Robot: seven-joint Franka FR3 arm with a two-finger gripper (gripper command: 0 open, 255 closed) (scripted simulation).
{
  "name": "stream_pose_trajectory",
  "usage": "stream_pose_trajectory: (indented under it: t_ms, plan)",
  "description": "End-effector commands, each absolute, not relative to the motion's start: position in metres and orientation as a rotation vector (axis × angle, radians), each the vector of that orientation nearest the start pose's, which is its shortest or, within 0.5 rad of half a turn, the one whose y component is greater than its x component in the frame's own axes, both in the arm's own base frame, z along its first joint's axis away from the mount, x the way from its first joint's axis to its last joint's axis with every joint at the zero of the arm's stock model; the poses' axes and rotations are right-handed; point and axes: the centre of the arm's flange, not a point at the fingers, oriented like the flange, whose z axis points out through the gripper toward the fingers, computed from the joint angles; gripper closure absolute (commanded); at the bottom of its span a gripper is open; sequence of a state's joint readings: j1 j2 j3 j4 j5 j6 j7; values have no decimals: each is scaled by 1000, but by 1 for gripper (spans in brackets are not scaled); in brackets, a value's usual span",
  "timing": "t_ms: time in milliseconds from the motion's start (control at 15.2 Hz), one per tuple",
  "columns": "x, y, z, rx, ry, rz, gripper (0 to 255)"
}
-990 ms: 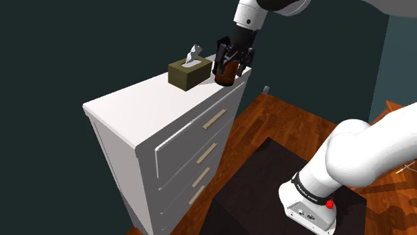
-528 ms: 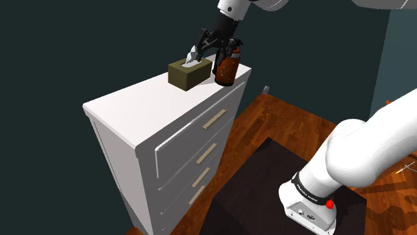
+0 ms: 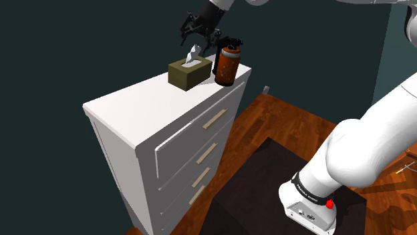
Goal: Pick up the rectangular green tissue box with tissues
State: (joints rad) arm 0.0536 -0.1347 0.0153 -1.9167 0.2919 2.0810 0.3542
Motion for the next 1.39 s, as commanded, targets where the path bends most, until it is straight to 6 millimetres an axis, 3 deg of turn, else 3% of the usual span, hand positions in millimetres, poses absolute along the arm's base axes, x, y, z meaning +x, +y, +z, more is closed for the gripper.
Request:
stream_pose_trajectory:
  t_ms: [0, 264, 396, 462, 1056, 1320]
  plan:
    - [547, 52, 575, -2738, 543, -335, 0]
    - [547, 52, 551, -2738, 543, -335, 0]
    - [547, 52, 551, -2738, 543, -335, 0]
    - [548, 52, 550, -2738, 543, -335, 255]
    - [547, 52, 551, -2738, 543, -335, 255]
    - [547, 52, 572, -2738, 543, -335, 255]
